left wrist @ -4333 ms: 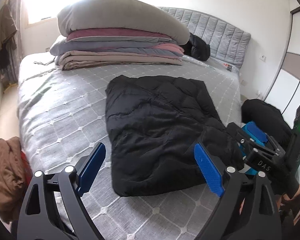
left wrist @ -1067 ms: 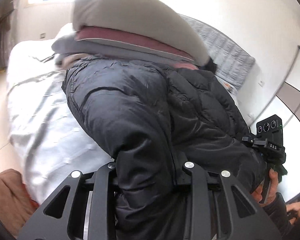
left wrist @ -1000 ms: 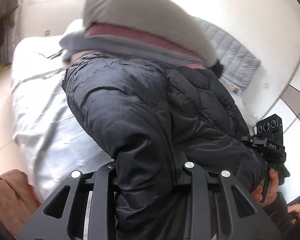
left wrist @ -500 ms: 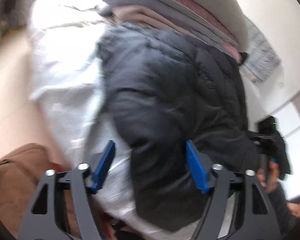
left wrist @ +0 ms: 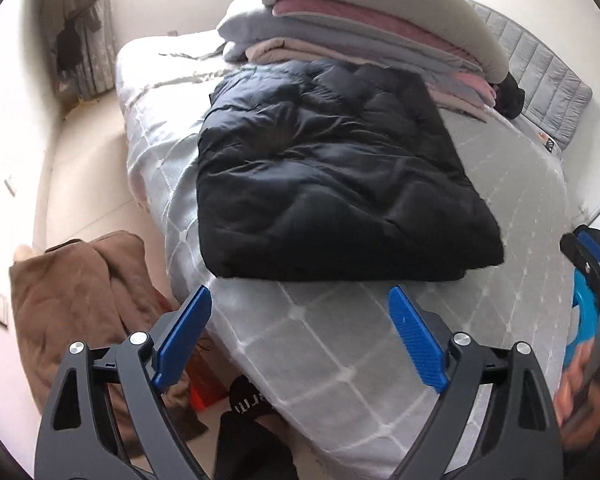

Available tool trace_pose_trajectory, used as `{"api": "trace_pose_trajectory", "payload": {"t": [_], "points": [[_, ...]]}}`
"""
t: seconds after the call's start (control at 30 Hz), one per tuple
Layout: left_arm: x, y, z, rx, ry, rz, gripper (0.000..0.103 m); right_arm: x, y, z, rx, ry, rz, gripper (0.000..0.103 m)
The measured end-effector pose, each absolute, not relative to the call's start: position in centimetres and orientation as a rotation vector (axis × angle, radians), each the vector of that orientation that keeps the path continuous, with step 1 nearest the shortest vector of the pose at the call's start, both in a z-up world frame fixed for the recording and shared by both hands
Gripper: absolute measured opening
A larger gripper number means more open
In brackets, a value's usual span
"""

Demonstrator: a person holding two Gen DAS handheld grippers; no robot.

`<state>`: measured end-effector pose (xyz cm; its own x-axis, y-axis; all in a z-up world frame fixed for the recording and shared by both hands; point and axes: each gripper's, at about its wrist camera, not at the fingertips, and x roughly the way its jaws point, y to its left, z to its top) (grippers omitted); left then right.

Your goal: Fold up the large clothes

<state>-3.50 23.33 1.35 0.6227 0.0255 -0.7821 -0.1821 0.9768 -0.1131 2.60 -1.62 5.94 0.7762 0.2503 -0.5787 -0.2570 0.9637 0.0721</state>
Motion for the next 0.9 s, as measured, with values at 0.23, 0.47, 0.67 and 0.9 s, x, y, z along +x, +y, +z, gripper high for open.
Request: {"api": "trace_pose_trajectory", "payload": {"t": [0.23, 0.47, 0.67, 0.9], "points": [[-6.4, 21.2, 3.5, -0.163, 0.775, 0.209, 0.087, -0.8, 3.9, 8.0, -0.080, 0.593, 0.290, 0.096], [-7.0, 21.6, 3.6, -0.182, 0.736, 0.231, 0.088, 0.2, 6.7, 8.2, -0.089, 0.625, 0.269, 0.096], [-7.3, 21.8, 3.9, -0.192, 0.720, 0.225, 0.088, 0.5, 7.7, 8.0, -0.082, 0.644, 0.250, 0.096], [-7.5, 22.2, 4.2, -0.200, 0.713, 0.235, 0.088, 0.7, 7.3, 7.9, -0.071, 0.651, 0.229, 0.096]]}}
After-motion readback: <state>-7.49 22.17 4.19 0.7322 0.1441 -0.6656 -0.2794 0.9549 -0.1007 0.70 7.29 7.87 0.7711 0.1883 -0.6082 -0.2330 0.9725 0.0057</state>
